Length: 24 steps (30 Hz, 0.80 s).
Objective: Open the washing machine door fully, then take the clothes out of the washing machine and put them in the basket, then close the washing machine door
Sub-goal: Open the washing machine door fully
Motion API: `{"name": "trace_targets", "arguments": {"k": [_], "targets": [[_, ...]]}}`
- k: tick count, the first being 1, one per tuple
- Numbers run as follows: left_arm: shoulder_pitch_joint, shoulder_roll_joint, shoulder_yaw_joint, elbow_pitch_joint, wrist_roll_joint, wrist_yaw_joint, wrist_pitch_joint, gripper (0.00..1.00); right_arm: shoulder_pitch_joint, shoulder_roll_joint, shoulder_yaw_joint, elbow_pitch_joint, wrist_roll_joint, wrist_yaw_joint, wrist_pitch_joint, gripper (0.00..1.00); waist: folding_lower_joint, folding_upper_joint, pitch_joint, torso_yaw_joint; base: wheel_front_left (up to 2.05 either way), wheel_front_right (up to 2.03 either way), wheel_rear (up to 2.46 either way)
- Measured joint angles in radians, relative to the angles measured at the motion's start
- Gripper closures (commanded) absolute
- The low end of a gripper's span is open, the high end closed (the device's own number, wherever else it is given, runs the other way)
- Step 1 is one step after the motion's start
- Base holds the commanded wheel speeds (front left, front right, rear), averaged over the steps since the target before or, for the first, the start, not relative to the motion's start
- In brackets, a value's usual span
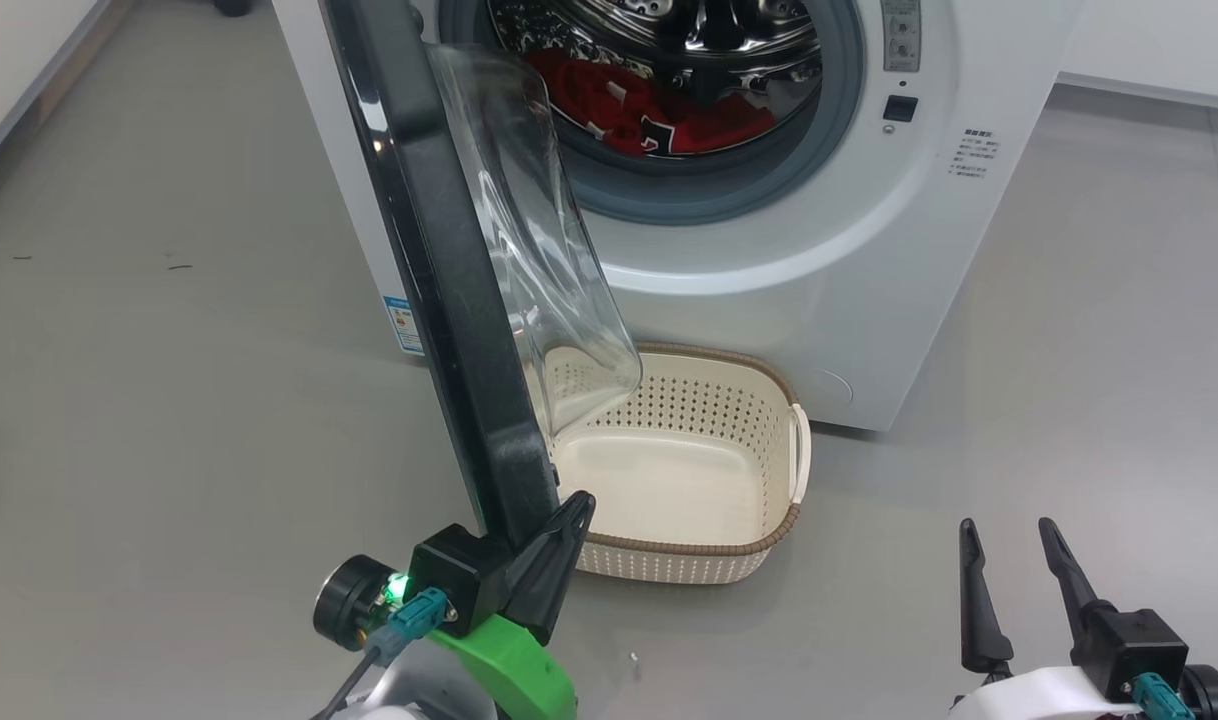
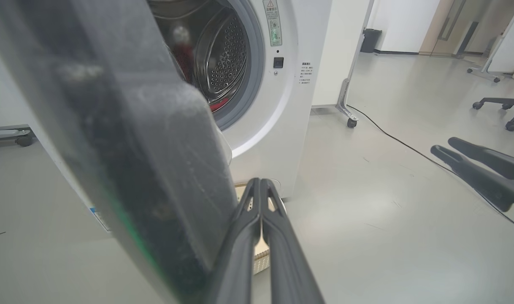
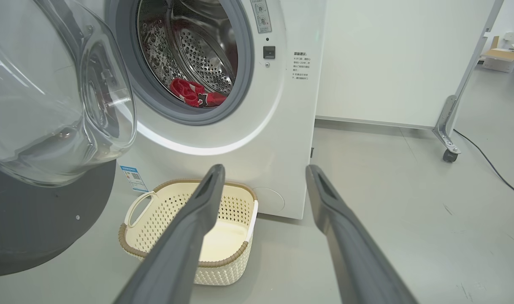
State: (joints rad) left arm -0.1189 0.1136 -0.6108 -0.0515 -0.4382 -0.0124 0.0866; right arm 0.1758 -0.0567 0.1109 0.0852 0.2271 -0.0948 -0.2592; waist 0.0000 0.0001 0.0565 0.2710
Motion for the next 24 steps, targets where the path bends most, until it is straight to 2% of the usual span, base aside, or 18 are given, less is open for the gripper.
{"name": "trace_targets", "arguments": {"k": [24], "targets": [[0.003,-0.009,0.01,0.028,-0.007,0.01,-0.027,1.0,0.0,0.002,-0.026,0.006,0.0,0.002,0.0,0.0,0.0,0.0,-0.003,0.101,0.0,0.0,0.0]]}}
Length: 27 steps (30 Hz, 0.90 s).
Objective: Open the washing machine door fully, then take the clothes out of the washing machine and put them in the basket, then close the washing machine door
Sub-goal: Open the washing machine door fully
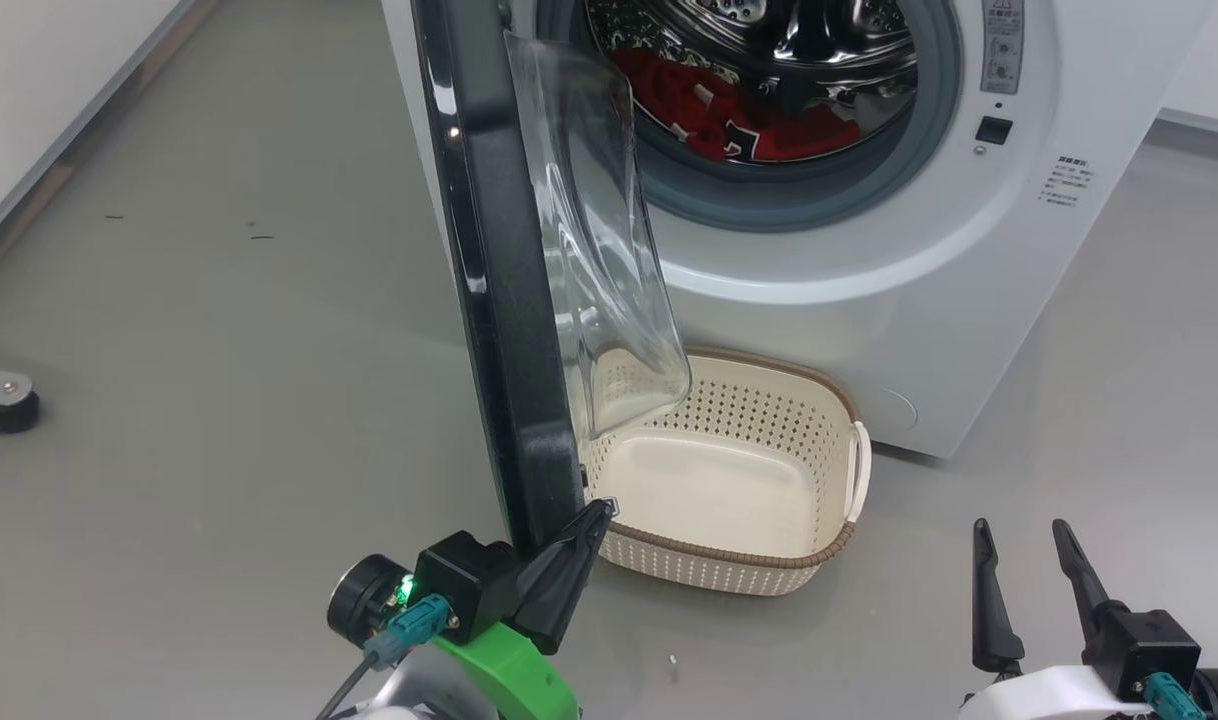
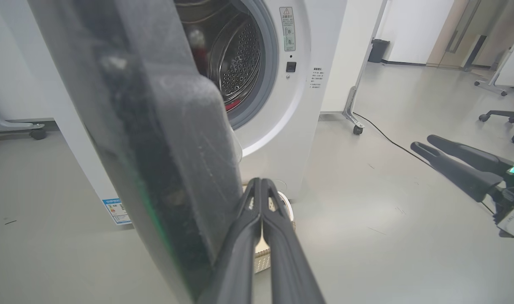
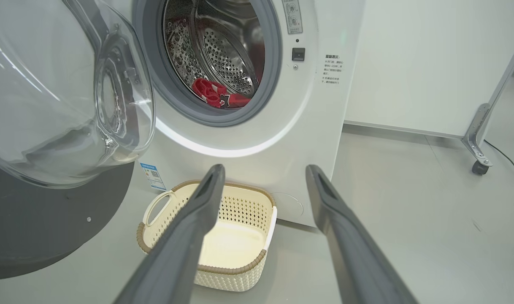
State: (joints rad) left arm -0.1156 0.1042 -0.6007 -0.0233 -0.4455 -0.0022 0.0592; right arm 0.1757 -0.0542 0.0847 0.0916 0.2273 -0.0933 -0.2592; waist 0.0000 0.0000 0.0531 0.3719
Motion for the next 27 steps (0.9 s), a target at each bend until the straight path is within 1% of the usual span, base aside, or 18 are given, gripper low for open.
{"name": "trace_targets", "arguments": {"k": [6,10,14,23,27], "targets": [[0.004,0.0,0.008,0.006,0.0,0.009,-0.003,1.0,0.0,0.002,-0.003,0.005,0.0,0.004,0.0,0.0,0.0,0.0,-0.006,0.025,0.0,0.0,0.0],[0.019,0.003,0.027,0.008,-0.003,0.029,-0.015,1.0,0.0,0.003,0.0,0.008,-0.002,0.005,0.0,0.0,0.0,0.0,-0.011,0.038,0.0,0.0,0.0],[0.038,0.014,0.054,0.014,-0.003,0.05,-0.021,1.0,0.0,0.006,0.002,0.012,-0.003,0.012,0.0,0.0,0.0,0.0,-0.015,0.044,0.0,0.0,0.0],[0.063,0.034,0.11,0.021,-0.001,0.073,-0.043,1.0,0.0,0.006,-0.001,0.013,-0.003,0.012,0.0,0.0,0.0,0.0,-0.013,0.046,0.0,0.0,0.0],[0.065,0.045,0.152,0.032,-0.001,0.091,-0.049,1.0,0.0,0.006,-0.003,0.013,-0.007,0.012,0.0,0.0,0.0,0.0,-0.009,0.044,0.0,0.0,0.0]]}}
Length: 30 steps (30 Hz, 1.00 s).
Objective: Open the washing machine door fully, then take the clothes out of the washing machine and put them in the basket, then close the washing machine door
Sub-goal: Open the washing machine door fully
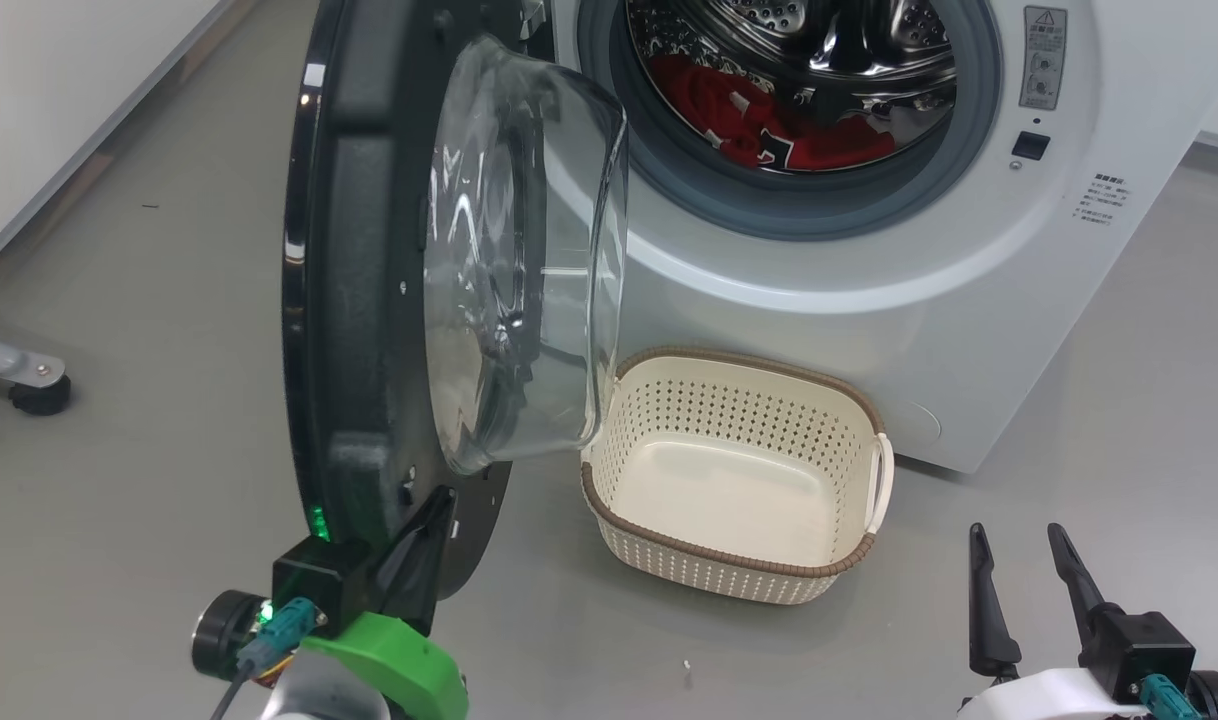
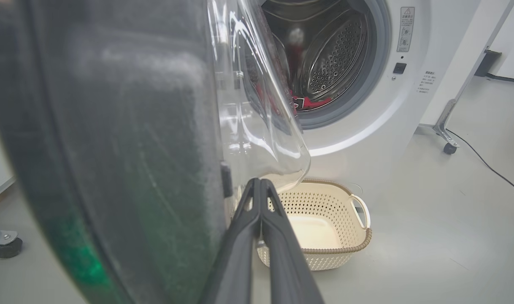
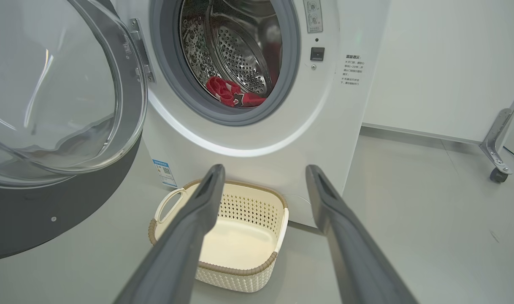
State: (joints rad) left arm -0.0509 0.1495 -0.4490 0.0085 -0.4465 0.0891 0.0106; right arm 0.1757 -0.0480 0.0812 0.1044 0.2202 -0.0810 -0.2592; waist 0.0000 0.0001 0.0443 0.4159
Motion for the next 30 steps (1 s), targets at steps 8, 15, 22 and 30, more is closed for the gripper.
{"name": "trace_targets", "arguments": {"k": [8,15,22,30], "targets": [[0.009,0.015,0.089,0.021,0.0,0.012,-0.026,1.0,-0.002,0.001,-0.003,0.0,-0.002,0.001,0.0,0.0,0.0,0.0,0.006,-0.005,0.0,0.0,0.0],[0.011,0.028,0.164,0.053,0.0,0.02,-0.044,1.0,-0.003,0.002,-0.003,0.0,-0.003,0.001,0.0,0.0,0.0,0.0,0.005,-0.012,0.0,0.0,0.0],[0.01,0.035,0.24,0.09,-0.002,0.021,-0.069,1.0,-0.01,0.003,0.006,0.001,-0.017,0.01,0.0,0.0,0.0,0.0,0.014,-0.025,0.0,0.0,0.0],[-0.012,0.033,0.328,0.152,-0.003,0.022,-0.112,1.0,-0.027,0.003,0.012,0.002,-0.022,0.012,0.0,0.0,0.0,0.0,0.032,-0.044,0.0,0.0,0.0]]}}
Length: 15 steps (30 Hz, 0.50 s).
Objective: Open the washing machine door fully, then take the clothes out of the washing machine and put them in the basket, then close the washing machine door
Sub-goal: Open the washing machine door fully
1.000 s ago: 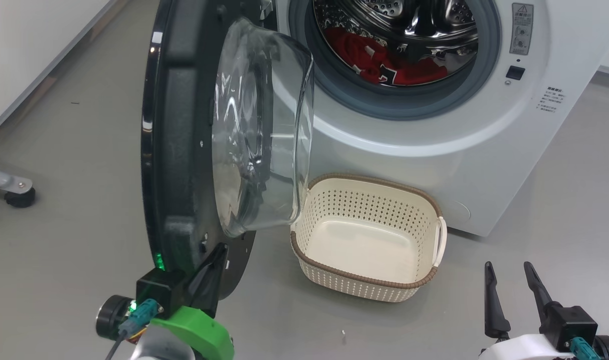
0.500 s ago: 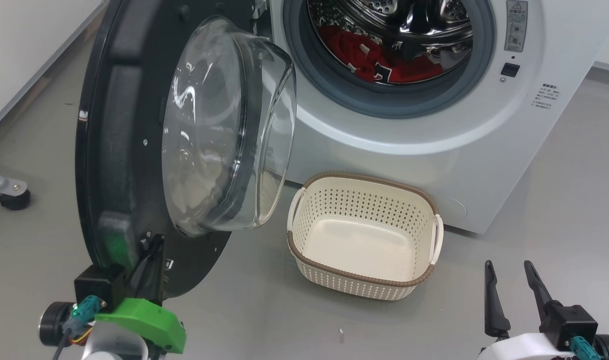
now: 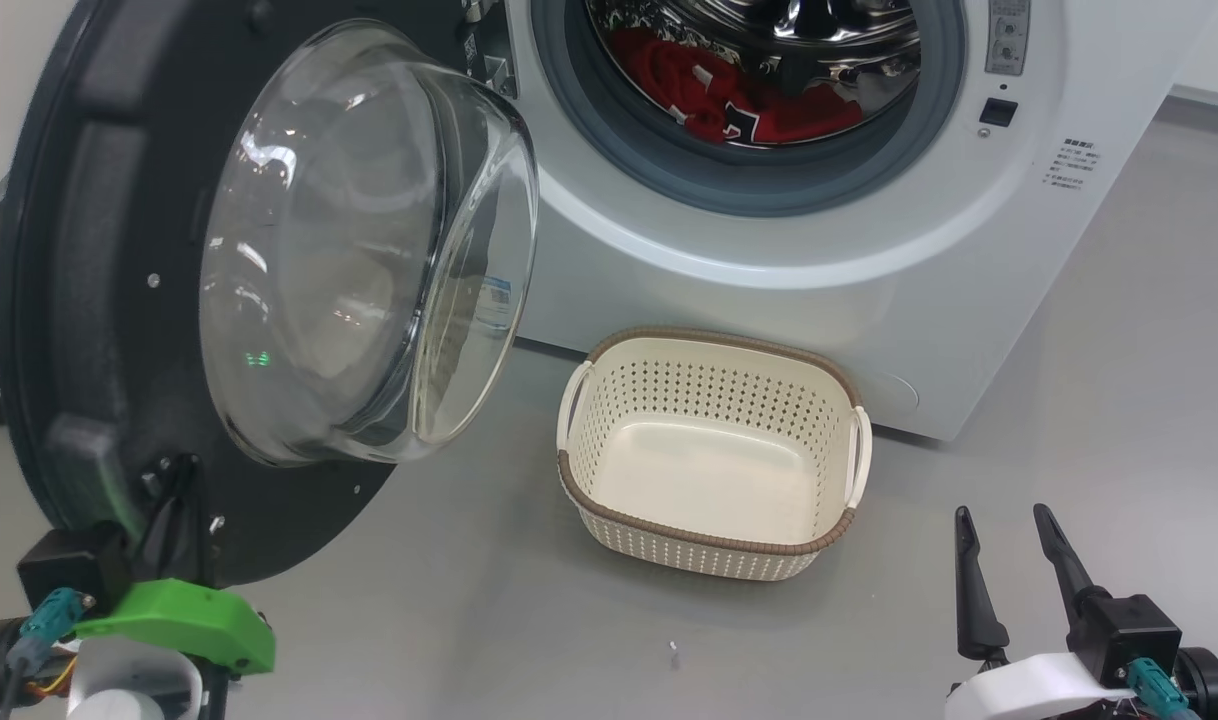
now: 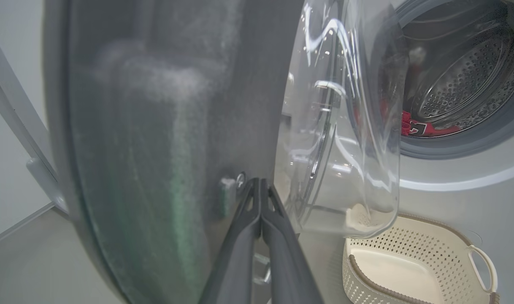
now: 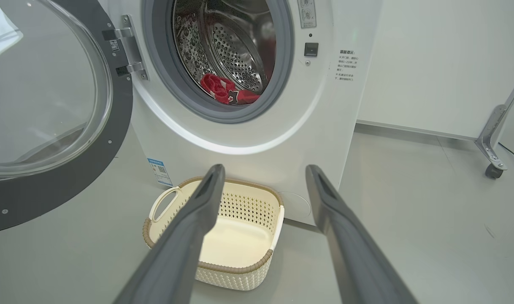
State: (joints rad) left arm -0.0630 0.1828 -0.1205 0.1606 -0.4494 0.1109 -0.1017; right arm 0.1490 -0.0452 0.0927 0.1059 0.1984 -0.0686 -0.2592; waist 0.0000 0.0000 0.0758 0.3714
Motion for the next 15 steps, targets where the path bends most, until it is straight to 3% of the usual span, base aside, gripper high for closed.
{"name": "trace_targets", "arguments": {"k": [15], "targets": [[-0.094,0.03,0.153,0.162,-0.016,0.003,-0.059,1.0,-0.027,-0.004,0.001,0.004,-0.016,0.006,0.0,0.0,0.0,0.0,0.047,-0.033,0.0,0.0,0.0]]}}
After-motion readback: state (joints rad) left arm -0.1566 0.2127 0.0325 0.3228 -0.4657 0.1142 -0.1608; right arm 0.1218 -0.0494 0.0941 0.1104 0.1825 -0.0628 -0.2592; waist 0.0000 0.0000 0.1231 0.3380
